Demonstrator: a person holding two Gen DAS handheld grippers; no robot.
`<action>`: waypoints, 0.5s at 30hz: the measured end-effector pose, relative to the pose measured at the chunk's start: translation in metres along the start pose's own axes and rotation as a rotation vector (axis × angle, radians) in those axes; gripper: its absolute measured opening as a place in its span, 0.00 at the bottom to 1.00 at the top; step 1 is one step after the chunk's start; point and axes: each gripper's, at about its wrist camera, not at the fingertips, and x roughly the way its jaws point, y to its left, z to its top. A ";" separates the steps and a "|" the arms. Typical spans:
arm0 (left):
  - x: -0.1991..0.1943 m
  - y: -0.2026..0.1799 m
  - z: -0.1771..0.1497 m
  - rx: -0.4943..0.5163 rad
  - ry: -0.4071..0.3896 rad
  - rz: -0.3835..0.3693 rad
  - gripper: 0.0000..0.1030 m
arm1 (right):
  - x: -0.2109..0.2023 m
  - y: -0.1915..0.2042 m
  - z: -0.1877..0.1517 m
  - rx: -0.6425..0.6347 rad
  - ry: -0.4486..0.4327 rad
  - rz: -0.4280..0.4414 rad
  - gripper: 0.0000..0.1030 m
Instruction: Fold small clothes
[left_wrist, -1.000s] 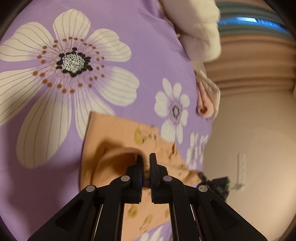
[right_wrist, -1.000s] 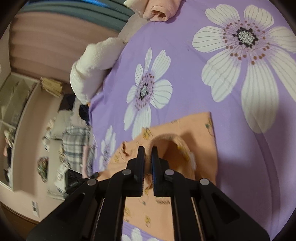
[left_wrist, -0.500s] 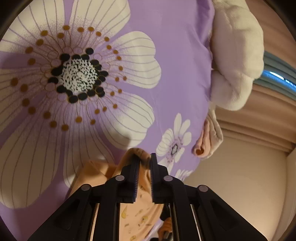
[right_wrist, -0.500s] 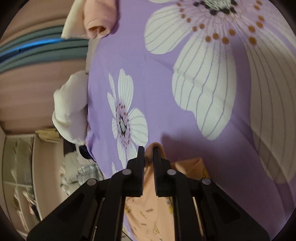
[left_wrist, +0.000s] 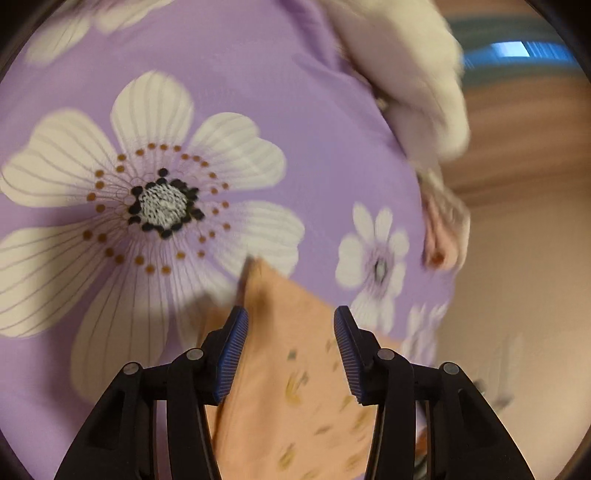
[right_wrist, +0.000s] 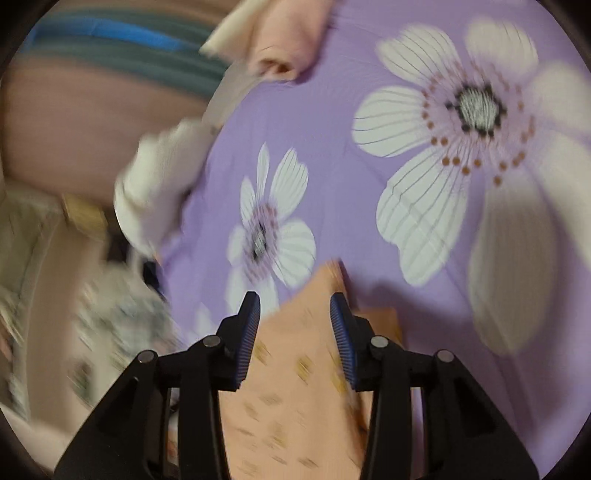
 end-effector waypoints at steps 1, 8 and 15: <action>-0.002 -0.006 -0.008 0.043 0.004 0.021 0.45 | -0.004 0.007 -0.008 -0.069 -0.001 -0.038 0.32; -0.007 -0.039 -0.072 0.346 0.009 0.175 0.45 | -0.027 0.042 -0.077 -0.447 0.007 -0.214 0.21; 0.000 -0.051 -0.134 0.563 -0.012 0.292 0.45 | -0.024 0.053 -0.131 -0.656 0.045 -0.331 0.19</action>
